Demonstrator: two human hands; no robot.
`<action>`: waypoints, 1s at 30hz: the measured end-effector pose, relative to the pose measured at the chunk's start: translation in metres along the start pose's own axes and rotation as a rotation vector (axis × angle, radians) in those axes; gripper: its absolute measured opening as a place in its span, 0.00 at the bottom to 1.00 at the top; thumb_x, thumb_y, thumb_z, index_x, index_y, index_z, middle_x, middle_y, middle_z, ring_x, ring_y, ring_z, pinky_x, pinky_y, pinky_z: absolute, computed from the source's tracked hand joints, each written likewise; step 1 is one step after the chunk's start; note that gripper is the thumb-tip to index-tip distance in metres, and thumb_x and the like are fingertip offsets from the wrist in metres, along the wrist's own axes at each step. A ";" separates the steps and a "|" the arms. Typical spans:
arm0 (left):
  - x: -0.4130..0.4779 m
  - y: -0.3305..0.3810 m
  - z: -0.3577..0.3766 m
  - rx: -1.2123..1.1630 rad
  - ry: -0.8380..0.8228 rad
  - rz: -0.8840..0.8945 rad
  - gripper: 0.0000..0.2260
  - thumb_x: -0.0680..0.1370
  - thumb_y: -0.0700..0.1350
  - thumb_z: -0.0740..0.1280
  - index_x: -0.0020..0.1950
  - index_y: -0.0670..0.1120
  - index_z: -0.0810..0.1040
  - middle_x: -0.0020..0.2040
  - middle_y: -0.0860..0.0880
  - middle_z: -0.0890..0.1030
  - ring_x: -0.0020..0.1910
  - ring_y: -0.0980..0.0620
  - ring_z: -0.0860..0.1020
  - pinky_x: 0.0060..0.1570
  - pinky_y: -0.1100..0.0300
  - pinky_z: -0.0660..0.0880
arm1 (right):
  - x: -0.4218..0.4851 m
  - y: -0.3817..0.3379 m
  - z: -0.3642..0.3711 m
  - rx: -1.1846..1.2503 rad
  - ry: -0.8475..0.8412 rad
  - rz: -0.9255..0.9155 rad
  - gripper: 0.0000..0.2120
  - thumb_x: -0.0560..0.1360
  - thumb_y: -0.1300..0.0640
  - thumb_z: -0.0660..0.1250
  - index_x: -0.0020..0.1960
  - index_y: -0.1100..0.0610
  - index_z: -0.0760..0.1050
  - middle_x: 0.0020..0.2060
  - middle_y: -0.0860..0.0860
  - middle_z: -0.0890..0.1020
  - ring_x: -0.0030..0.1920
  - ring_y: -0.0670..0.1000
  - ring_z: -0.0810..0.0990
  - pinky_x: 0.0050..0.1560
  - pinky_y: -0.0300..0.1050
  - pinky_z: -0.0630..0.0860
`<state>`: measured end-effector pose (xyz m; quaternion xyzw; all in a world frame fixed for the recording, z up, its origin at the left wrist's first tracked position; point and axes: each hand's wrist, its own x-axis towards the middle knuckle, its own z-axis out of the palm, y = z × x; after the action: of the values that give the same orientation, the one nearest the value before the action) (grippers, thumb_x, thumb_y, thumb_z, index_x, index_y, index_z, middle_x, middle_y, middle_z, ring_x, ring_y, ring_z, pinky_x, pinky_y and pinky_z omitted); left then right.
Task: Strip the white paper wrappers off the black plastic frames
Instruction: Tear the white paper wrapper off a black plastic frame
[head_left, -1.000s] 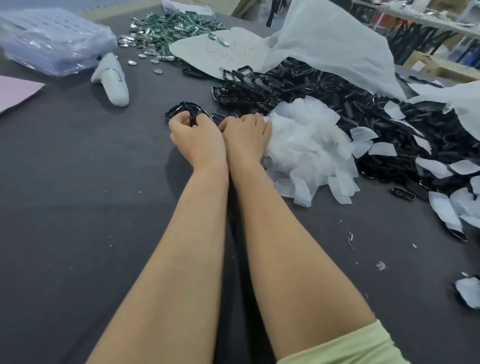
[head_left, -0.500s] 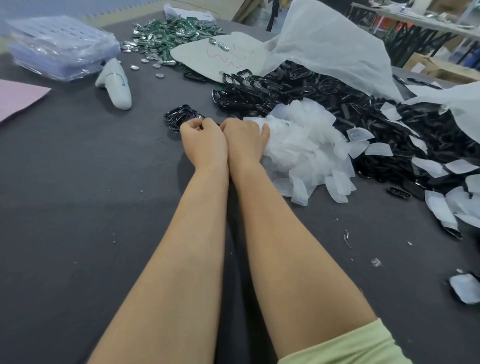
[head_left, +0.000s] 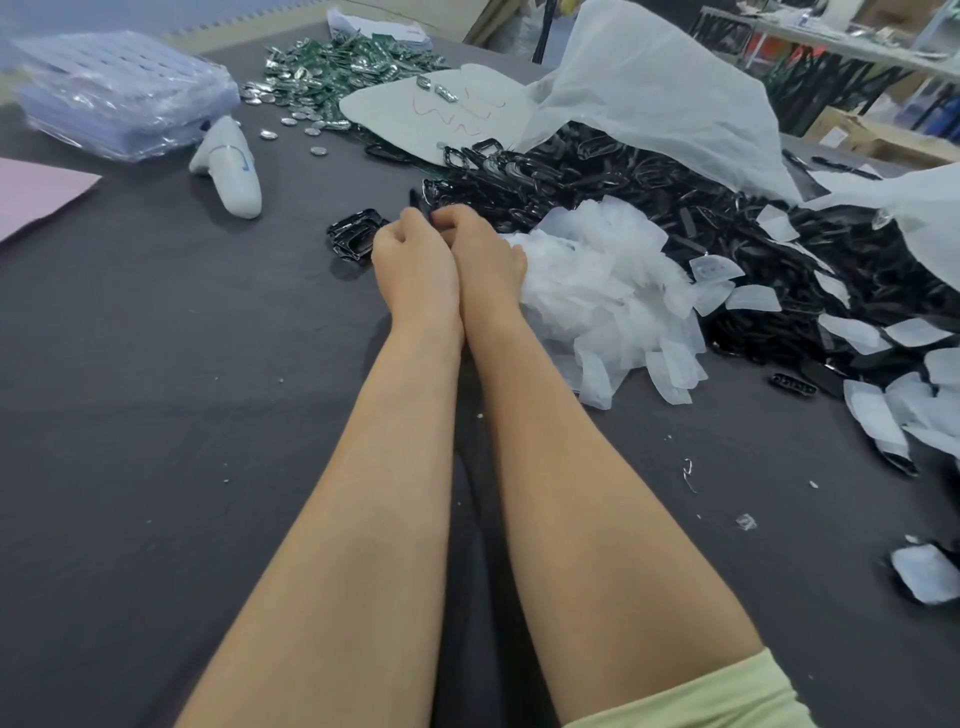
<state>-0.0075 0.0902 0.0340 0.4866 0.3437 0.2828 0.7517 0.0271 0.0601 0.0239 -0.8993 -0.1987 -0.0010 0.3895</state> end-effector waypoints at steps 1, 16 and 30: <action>-0.002 0.002 0.002 -0.020 -0.003 0.030 0.12 0.82 0.44 0.56 0.56 0.39 0.75 0.42 0.45 0.81 0.36 0.52 0.74 0.39 0.59 0.71 | -0.001 -0.002 -0.003 0.074 0.009 -0.014 0.14 0.78 0.56 0.61 0.63 0.53 0.74 0.51 0.47 0.81 0.54 0.49 0.77 0.69 0.55 0.63; -0.087 -0.030 0.063 0.287 -0.387 0.340 0.09 0.79 0.46 0.65 0.56 0.43 0.76 0.56 0.48 0.78 0.46 0.59 0.77 0.45 0.76 0.71 | -0.064 0.061 -0.121 0.780 0.471 0.225 0.03 0.75 0.67 0.66 0.44 0.61 0.75 0.38 0.58 0.81 0.39 0.53 0.81 0.51 0.50 0.81; -0.131 -0.103 0.093 0.268 -0.585 0.047 0.11 0.80 0.37 0.60 0.39 0.45 0.75 0.32 0.50 0.79 0.26 0.62 0.79 0.32 0.67 0.77 | -0.110 0.163 -0.163 -0.443 0.278 0.544 0.19 0.80 0.60 0.56 0.70 0.54 0.67 0.70 0.54 0.68 0.69 0.59 0.64 0.67 0.53 0.63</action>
<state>-0.0034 -0.0974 -0.0030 0.6496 0.1361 0.1006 0.7412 0.0088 -0.1938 0.0058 -0.9730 0.1073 -0.0625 0.1947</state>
